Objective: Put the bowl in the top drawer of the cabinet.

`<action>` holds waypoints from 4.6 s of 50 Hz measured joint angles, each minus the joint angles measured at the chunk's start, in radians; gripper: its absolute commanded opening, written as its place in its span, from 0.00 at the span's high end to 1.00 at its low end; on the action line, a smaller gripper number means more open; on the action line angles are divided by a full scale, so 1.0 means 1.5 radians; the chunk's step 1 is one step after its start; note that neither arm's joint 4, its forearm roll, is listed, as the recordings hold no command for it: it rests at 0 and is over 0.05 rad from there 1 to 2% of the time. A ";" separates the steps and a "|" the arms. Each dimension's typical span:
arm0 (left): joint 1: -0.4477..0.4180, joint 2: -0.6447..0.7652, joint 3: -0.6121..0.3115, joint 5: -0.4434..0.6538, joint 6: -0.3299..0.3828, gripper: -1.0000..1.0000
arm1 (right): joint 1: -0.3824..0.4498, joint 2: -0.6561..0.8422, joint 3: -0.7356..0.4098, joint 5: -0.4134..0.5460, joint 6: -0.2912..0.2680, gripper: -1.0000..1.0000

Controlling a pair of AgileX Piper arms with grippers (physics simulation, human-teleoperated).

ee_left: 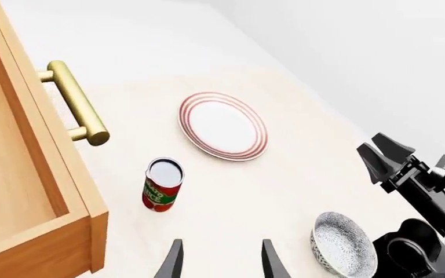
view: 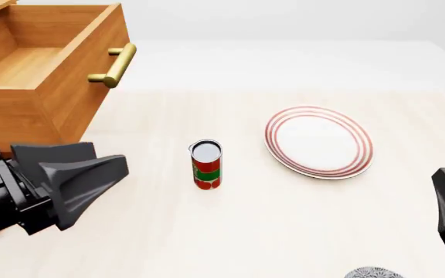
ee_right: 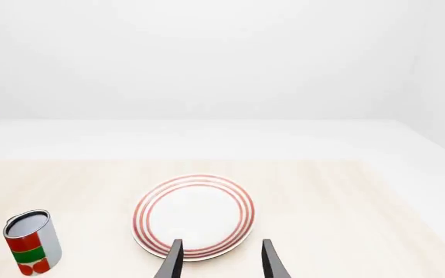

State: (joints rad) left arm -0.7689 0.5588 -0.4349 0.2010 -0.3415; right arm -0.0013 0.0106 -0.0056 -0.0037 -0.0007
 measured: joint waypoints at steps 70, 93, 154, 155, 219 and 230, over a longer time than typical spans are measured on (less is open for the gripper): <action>-0.201 0.331 -0.013 -0.247 -0.096 0.00 | 0.000 0.000 0.000 0.000 0.000 0.00; -0.236 0.399 -0.032 -0.276 -0.141 0.00 | 0.000 0.000 0.000 0.000 0.000 0.00; -0.306 0.598 -0.098 -0.373 -0.233 0.00 | 0.000 0.000 0.000 0.000 0.000 0.00; -0.307 0.601 -0.099 -0.374 -0.234 0.00 | 0.000 0.000 0.000 0.000 0.000 0.00; -0.346 0.764 -0.163 -0.431 -0.285 0.00 | 0.000 0.000 0.000 0.000 0.000 0.00; -0.348 0.783 -0.174 -0.434 -0.289 0.00 | 0.000 0.000 0.000 0.000 0.000 0.00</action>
State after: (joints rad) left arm -1.2903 1.7334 -0.6952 -0.4500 -0.7747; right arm -0.0013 0.0105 -0.0056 -0.0036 -0.0007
